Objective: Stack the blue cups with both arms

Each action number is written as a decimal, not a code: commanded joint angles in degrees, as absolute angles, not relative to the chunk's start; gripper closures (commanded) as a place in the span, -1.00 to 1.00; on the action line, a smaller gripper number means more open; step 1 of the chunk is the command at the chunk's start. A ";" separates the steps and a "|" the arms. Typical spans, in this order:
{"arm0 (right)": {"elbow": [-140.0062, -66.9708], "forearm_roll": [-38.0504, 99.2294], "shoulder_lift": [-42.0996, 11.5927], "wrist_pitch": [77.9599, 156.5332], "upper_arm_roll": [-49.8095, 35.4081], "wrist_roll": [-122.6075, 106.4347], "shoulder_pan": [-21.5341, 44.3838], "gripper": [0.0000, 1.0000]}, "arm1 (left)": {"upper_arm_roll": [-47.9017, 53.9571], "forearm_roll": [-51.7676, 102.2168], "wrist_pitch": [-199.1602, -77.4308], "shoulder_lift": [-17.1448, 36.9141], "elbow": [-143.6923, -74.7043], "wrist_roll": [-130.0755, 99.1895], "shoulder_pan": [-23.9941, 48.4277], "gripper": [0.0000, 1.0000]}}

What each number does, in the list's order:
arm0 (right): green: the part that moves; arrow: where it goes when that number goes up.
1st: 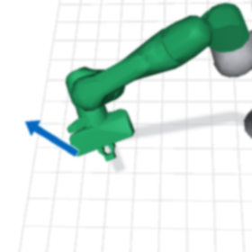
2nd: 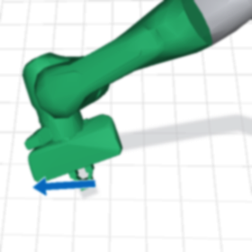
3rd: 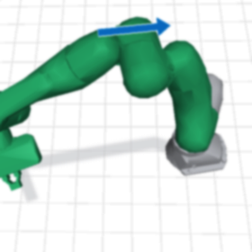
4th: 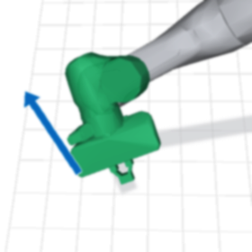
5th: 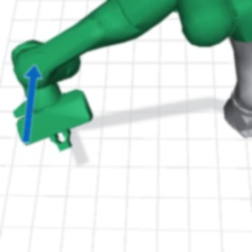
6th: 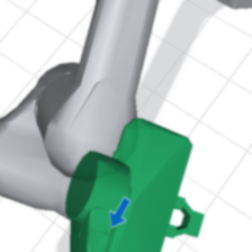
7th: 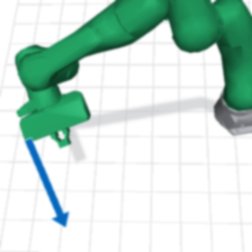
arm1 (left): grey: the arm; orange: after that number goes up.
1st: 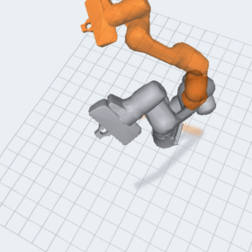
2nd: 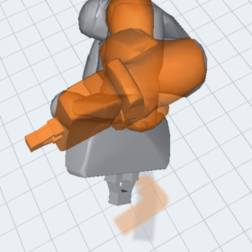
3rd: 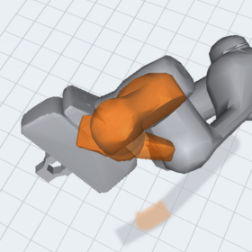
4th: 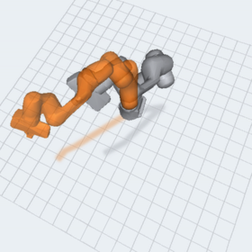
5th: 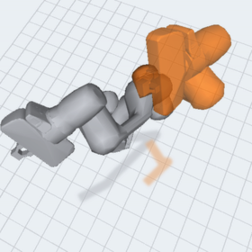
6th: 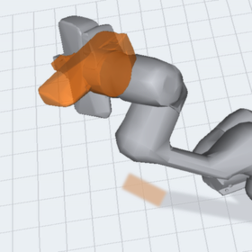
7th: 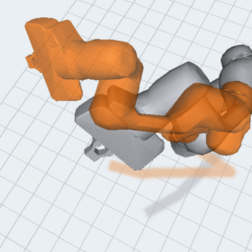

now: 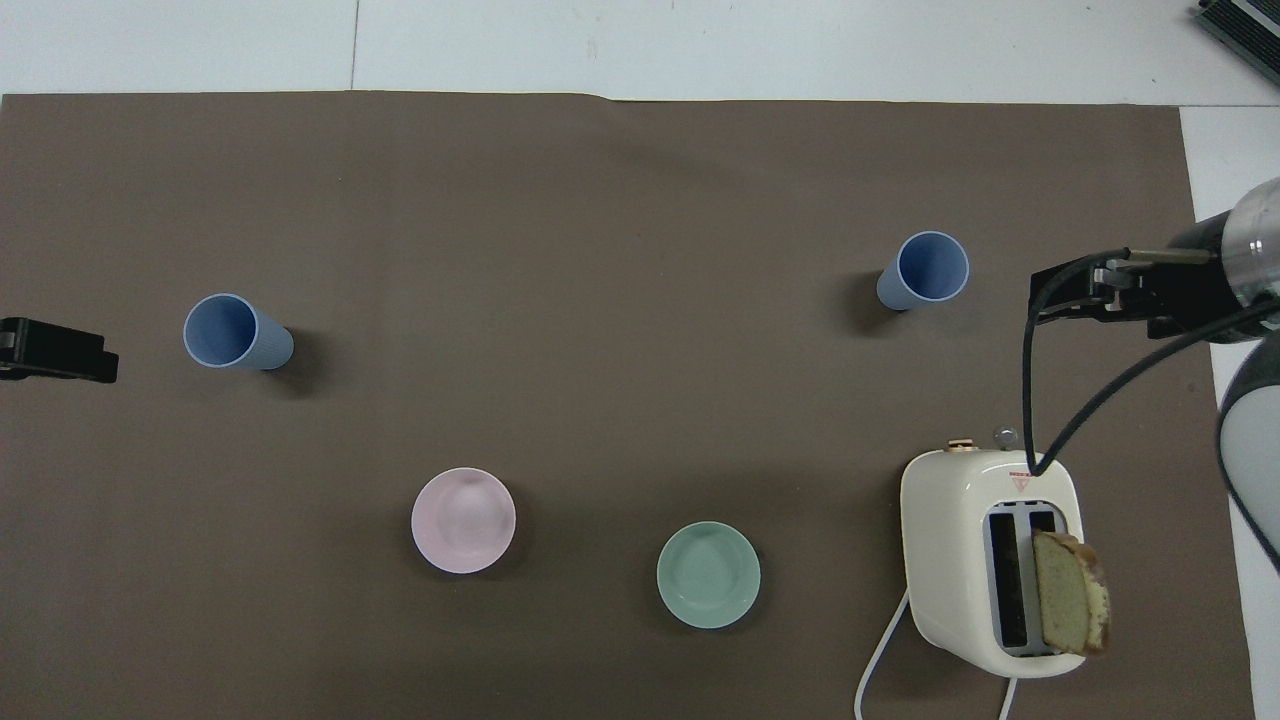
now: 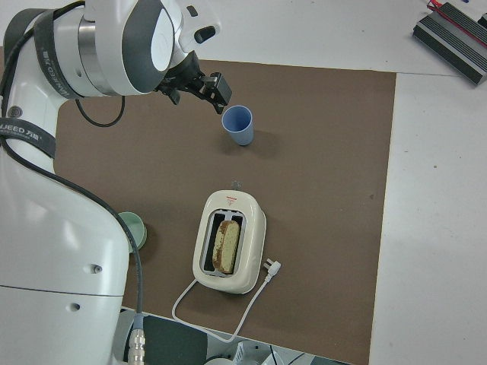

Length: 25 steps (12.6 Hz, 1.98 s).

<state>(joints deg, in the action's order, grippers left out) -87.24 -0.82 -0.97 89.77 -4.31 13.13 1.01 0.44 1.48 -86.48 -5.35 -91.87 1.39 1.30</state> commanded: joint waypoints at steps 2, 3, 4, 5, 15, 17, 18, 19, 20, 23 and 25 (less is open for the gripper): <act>-87.98 -0.88 -0.09 89.82 -4.48 12.13 0.44 -1.00 | -0.44 2.46 -91.83 -3.27 -92.46 0.53 1.23 -1.00; -87.98 -0.88 -0.09 89.82 -4.48 12.13 0.44 -1.00 | -0.44 2.46 -93.41 -1.51 -92.46 0.53 1.23 -1.00; -87.98 -0.88 -0.09 89.82 -4.48 12.04 0.44 -1.00 | -0.44 2.46 -95.34 -0.10 -92.55 0.61 0.97 -1.00; -88.07 -0.88 -0.17 89.82 -4.40 11.95 0.35 -1.00 | -0.53 2.46 -97.36 1.04 -93.33 0.70 0.10 -1.00; -88.15 -0.88 -0.09 89.82 -4.13 11.69 0.26 -1.00 | -0.53 3.95 -117.06 6.33 -111.51 -2.63 -3.43 -1.00; -88.15 -0.88 -0.09 89.82 -4.13 11.51 0.26 -1.00 | -0.53 3.96 -117.42 6.68 -111.80 -2.29 -3.52 -1.00; -88.15 -0.88 -0.09 89.82 -4.04 11.51 0.26 -1.00 | -0.53 3.96 -118.90 7.29 -112.23 -2.37 -3.43 -1.00; -88.15 -0.88 -0.09 89.82 -4.13 11.60 0.18 -1.00 | -0.53 3.96 -120.57 7.47 -113.98 -2.20 -3.51 -1.00; -88.15 -0.88 -0.09 89.82 -4.04 11.60 0.18 -1.00 | -0.61 3.96 -121.89 7.38 -114.95 -2.02 -3.78 -1.00; -88.15 -0.88 -0.09 89.82 -4.04 11.60 0.09 -1.00 | -0.53 3.96 -123.31 8.17 -114.87 -1.41 -4.83 -1.00; -88.15 -0.88 -0.09 89.82 -3.96 11.51 0.00 -1.00 | -0.53 3.96 -124.01 9.31 -114.96 -1.32 -5.36 -1.00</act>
<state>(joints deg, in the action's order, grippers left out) -87.24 -0.82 -0.97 89.77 -3.90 13.13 0.76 -0.89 3.38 -121.96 8.70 -113.89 -1.86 -4.50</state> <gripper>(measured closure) 0.000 0.000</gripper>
